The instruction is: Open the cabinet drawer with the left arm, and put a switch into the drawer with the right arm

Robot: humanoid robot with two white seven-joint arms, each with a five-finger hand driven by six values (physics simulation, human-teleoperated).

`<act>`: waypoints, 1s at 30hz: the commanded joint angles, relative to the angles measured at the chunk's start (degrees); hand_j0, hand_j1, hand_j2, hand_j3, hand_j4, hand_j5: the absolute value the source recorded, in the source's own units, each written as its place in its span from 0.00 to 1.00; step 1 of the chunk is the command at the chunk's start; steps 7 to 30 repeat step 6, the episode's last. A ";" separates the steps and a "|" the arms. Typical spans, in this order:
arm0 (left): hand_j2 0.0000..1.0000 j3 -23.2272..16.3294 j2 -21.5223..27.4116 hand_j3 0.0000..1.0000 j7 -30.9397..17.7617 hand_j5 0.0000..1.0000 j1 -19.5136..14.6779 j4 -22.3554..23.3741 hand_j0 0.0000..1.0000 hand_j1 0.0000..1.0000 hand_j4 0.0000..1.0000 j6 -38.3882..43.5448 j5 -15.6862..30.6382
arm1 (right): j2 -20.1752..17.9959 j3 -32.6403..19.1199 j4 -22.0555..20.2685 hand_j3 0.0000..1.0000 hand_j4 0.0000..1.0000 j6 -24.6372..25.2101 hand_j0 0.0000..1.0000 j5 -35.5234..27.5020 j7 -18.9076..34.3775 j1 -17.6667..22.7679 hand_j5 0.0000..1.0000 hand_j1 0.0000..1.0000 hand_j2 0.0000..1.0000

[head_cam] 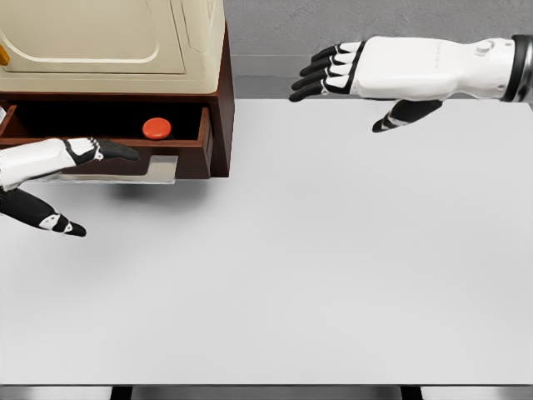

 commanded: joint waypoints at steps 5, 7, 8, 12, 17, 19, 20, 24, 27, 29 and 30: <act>1.00 1.95 -2.54 1.00 -1.39 1.00 -0.09 -0.37 1.00 1.00 1.00 0.10 -0.40 | -2.08 1.75 -0.36 1.00 1.00 0.14 1.00 -0.80 -0.39 -0.09 1.00 1.00 1.00; 1.00 1.95 -2.63 1.00 -1.48 1.00 -0.18 -0.37 1.00 1.00 1.00 0.10 -0.40 | -2.08 1.84 -0.36 1.00 1.00 0.14 1.00 -0.80 -0.39 -0.09 1.00 1.00 1.00; 1.00 1.95 -2.63 1.00 -1.48 1.00 -0.18 -0.37 1.00 1.00 1.00 0.10 -0.40 | -2.08 1.84 -0.36 1.00 1.00 0.14 1.00 -0.80 -0.39 -0.09 1.00 1.00 1.00; 1.00 1.95 -2.63 1.00 -1.48 1.00 -0.18 -0.37 1.00 1.00 1.00 0.10 -0.40 | -2.08 1.84 -0.36 1.00 1.00 0.14 1.00 -0.80 -0.39 -0.09 1.00 1.00 1.00; 1.00 1.95 -2.63 1.00 -1.48 1.00 -0.18 -0.37 1.00 1.00 1.00 0.10 -0.40 | -2.08 1.84 -0.36 1.00 1.00 0.14 1.00 -0.80 -0.39 -0.09 1.00 1.00 1.00; 1.00 1.95 -2.63 1.00 -1.48 1.00 -0.18 -0.37 1.00 1.00 1.00 0.10 -0.40 | -2.08 1.84 -0.36 1.00 1.00 0.14 1.00 -0.80 -0.39 -0.09 1.00 1.00 1.00; 1.00 1.95 -2.63 1.00 -1.48 1.00 -0.18 -0.37 1.00 1.00 1.00 0.10 -0.40 | -2.08 1.84 -0.36 1.00 1.00 0.14 1.00 -0.80 -0.39 -0.09 1.00 1.00 1.00; 1.00 1.95 -2.63 1.00 -1.48 1.00 -0.18 -0.37 1.00 1.00 1.00 0.10 -0.40 | -2.08 1.84 -0.36 1.00 1.00 0.14 1.00 -0.80 -0.39 -0.09 1.00 1.00 1.00; 1.00 1.95 -2.63 1.00 -1.48 1.00 -0.18 -0.37 1.00 1.00 1.00 0.10 -0.40 | -2.08 1.84 -0.36 1.00 1.00 0.14 1.00 -0.80 -0.39 -0.09 1.00 1.00 1.00; 1.00 1.95 -2.63 1.00 -1.48 1.00 -0.18 -0.37 1.00 1.00 1.00 0.10 -0.40 | -2.08 1.84 -0.36 1.00 1.00 0.14 1.00 -0.80 -0.39 -0.09 1.00 1.00 1.00; 1.00 1.95 -2.63 1.00 -1.48 1.00 -0.18 -0.37 1.00 1.00 1.00 0.10 -0.40 | -2.08 1.84 -0.36 1.00 1.00 0.14 1.00 -0.80 -0.39 -0.09 1.00 1.00 1.00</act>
